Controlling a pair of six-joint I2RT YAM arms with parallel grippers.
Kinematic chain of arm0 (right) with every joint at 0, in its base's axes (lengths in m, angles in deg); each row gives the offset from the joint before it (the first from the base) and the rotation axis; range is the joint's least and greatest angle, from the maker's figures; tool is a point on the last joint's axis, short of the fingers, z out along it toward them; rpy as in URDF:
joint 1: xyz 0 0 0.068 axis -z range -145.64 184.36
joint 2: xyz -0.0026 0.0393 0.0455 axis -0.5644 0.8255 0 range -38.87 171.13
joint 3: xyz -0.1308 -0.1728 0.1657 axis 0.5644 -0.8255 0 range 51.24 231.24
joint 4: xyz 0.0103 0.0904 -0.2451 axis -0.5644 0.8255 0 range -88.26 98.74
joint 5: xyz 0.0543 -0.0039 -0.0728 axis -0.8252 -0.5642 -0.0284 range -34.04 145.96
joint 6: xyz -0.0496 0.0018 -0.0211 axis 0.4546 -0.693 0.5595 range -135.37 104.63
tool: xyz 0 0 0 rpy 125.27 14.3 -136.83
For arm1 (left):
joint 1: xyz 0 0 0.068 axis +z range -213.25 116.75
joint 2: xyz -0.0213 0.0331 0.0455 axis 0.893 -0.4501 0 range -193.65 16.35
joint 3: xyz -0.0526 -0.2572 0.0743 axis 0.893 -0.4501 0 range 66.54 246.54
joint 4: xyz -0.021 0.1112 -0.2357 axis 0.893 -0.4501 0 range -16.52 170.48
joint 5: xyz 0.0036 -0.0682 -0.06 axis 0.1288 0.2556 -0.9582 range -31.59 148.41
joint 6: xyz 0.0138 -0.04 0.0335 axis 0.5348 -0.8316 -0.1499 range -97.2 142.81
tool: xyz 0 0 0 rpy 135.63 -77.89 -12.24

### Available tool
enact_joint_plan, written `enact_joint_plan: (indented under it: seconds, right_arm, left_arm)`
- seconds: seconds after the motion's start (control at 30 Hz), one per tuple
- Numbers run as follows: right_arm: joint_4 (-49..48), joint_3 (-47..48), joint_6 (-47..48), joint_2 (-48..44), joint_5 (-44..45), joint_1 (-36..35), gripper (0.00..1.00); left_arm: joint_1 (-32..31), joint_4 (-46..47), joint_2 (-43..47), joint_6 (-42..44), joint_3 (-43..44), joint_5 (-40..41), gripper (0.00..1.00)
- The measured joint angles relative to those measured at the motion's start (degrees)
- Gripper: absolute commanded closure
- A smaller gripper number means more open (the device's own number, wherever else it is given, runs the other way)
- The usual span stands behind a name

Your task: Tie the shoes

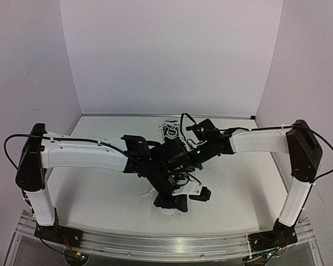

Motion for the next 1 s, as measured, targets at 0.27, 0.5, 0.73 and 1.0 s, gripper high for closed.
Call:
enact_joint_plan:
  seconds: [0.27,0.5,0.73,1.0]
  right_arm:
    - [0.03,0.00,1.42,0.00,-0.85,0.31,1.00]
    - [0.22,0.00,2.42,0.00,-1.89,0.45,1.00]
    - [0.20,0.00,3.33,0.00,-3.01,0.45,1.00]
    - [0.20,0.00,3.70,0.00,-4.04,0.45,1.00]
  left_arm:
    - [-0.38,-1.77,-7.36,4.51,3.94,-6.08,1.00]
    - [-3.16,-1.56,-14.25,8.02,8.61,-5.83,1.00]
    - [-3.03,9.97,-14.33,7.03,7.78,0.80,0.63]
    - [-2.17,17.83,-5.19,4.97,-4.78,6.86,0.40]
